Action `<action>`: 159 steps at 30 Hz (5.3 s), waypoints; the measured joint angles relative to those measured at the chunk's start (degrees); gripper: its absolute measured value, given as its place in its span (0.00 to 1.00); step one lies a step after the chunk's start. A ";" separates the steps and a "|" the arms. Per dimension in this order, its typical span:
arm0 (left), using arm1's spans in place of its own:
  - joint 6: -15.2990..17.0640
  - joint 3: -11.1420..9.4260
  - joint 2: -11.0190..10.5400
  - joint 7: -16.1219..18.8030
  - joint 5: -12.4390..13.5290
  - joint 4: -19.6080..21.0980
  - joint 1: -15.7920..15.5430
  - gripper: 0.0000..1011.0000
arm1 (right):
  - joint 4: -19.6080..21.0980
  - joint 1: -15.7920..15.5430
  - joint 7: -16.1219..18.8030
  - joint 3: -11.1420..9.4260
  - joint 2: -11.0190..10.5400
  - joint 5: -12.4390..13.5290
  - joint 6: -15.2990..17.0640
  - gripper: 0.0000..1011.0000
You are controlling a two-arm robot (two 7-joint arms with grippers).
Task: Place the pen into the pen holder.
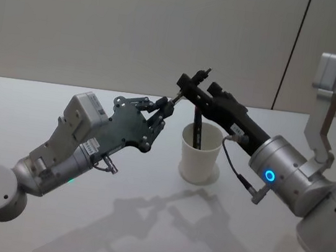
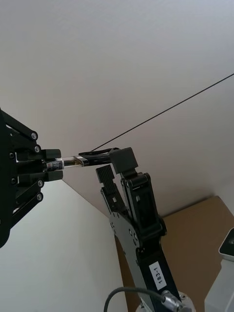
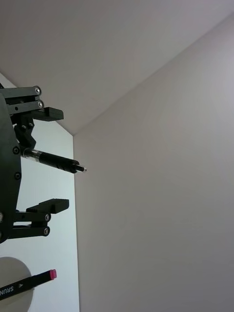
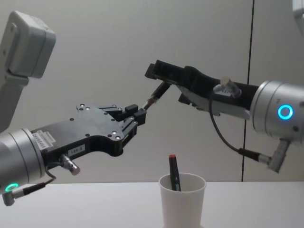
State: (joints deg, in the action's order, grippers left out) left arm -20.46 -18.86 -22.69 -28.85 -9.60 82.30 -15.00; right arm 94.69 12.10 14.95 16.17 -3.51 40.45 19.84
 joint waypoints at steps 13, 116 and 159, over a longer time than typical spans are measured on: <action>0.00 0.00 0.00 0.00 0.00 0.00 0.00 0.14 | -1.16 1.78 -4.19 0.43 1.32 0.48 0.87 0.88; 0.00 0.00 0.00 0.00 0.00 0.00 0.01 0.99 | -0.75 1.93 -17.33 5.99 1.79 -21.40 -10.24 0.14; -0.01 0.00 0.00 0.00 0.00 0.00 0.01 0.99 | -15.15 6.63 -20.84 8.22 5.96 -40.69 -11.88 0.14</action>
State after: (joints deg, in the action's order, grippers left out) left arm -20.47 -18.86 -22.69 -28.85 -9.60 82.30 -14.99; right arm 79.54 18.73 -5.89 24.39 2.44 -0.24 7.97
